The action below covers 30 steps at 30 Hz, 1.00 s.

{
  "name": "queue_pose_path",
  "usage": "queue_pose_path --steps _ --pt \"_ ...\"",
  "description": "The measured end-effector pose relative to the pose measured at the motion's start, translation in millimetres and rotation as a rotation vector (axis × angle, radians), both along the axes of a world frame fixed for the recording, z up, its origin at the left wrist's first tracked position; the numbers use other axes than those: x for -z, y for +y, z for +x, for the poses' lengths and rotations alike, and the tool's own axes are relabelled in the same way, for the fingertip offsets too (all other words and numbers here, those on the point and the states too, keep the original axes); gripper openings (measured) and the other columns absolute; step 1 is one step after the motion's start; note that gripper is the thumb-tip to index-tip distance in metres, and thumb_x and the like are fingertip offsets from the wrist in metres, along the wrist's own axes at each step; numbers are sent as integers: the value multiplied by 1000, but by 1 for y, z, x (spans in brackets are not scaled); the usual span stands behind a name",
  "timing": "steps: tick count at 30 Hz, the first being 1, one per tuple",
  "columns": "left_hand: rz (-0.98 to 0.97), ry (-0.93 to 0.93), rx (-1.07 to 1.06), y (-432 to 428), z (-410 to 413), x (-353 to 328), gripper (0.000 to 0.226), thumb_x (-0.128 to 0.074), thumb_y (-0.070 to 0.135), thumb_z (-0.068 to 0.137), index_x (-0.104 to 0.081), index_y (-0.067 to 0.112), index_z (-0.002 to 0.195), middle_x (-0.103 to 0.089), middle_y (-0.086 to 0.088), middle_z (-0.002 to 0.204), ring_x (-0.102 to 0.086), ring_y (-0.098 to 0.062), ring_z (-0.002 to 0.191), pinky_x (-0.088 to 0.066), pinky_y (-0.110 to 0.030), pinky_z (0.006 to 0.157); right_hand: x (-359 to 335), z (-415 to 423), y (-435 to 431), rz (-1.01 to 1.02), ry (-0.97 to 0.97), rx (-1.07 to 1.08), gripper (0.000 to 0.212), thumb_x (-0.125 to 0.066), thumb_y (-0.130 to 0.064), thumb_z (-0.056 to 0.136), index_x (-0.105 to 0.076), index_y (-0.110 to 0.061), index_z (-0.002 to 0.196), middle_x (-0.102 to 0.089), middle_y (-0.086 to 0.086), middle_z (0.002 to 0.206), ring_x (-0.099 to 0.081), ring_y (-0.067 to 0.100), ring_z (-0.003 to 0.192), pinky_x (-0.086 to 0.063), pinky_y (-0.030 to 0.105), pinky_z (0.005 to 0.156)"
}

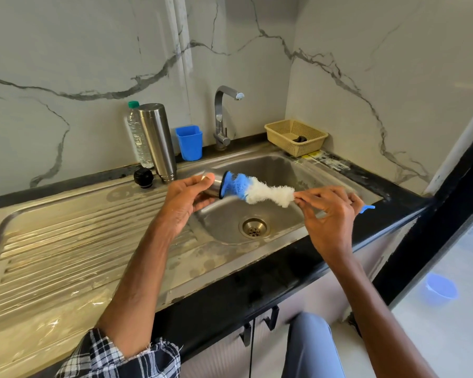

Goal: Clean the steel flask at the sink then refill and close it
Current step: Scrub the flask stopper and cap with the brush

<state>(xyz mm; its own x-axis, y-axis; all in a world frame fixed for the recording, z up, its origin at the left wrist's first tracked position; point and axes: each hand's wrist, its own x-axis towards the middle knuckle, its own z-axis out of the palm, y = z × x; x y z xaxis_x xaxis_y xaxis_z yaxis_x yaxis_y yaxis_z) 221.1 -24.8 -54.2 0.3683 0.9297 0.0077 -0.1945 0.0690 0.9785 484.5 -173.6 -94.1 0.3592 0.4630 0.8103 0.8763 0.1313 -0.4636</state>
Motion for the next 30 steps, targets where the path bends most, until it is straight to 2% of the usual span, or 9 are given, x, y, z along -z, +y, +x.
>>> queue_pose_path --steps 3,5,8,11,15,19,22,26,30 --pt "-19 -45 -15 0 2 -2 15 -72 14 91 -73 5 102 -79 -9 99 -76 -18 94 -62 -28 78 -6 11 -4 49 54 -1 28 -83 -15 79 -74 -25 104 -64 -17 100 -47 1 104 -28 44 93" --pt "-24 -39 -9 0 2 -2 15 -71 15 92 -73 4 102 -79 -9 98 -76 -19 95 -62 -30 80 -7 13 -4 62 85 0 31 -84 -15 79 -72 -29 104 -64 -18 101 -48 4 104 -27 44 94" --pt "-19 -21 -12 -1 3 0 19 -71 17 92 -72 1 102 -78 -11 98 -76 -20 95 -62 -30 80 -2 12 -2 18 -34 -26 20 -81 -20 83 -77 -27 101 -68 -16 102 -55 14 105 -27 44 96" --pt "-32 -42 -24 -2 3 -1 18 -72 15 91 -72 2 103 -78 -13 102 -75 -21 97 -62 -31 81 -4 21 -4 45 63 -3 25 -80 -22 82 -73 -30 104 -65 -17 102 -57 20 104 -25 38 95" --pt "-21 -18 -15 -4 6 -2 14 -71 16 91 -72 3 98 -79 -10 95 -76 -20 92 -62 -29 77 -6 11 -1 32 -55 -44 16 -78 -22 83 -79 -23 99 -66 -18 100 -54 11 103 -25 40 94" --pt "-26 -13 -12 -8 8 -1 15 -73 15 90 -72 3 99 -78 -12 99 -76 -22 95 -62 -31 81 -6 23 -4 29 40 -19 20 -79 -21 83 -77 -28 101 -71 -13 100 -58 18 102 -23 36 96" --pt "-22 -18 -17 -8 8 -3 14 -73 16 88 -73 5 96 -79 -10 96 -76 -22 94 -62 -32 82 -6 15 -3 9 -43 -50 16 -78 -22 84 -79 -24 100 -71 -13 99 -56 14 102 -25 39 93" --pt "-28 -23 -2 -13 13 -3 11 -74 13 88 -74 5 95 -79 -11 96 -76 -21 92 -62 -32 81 -5 26 -6 4 66 -28 18 -77 -27 83 -79 -23 101 -72 -12 100 -58 19 102 -24 36 96" --pt "-41 -54 -18 -11 11 -6 11 -74 10 87 -73 5 96 -79 -10 95 -77 -21 90 -63 -32 80 -5 22 -6 -12 34 -66 18 -78 -24 83 -78 -24 102 -70 -14 102 -56 15 103 -25 38 96"
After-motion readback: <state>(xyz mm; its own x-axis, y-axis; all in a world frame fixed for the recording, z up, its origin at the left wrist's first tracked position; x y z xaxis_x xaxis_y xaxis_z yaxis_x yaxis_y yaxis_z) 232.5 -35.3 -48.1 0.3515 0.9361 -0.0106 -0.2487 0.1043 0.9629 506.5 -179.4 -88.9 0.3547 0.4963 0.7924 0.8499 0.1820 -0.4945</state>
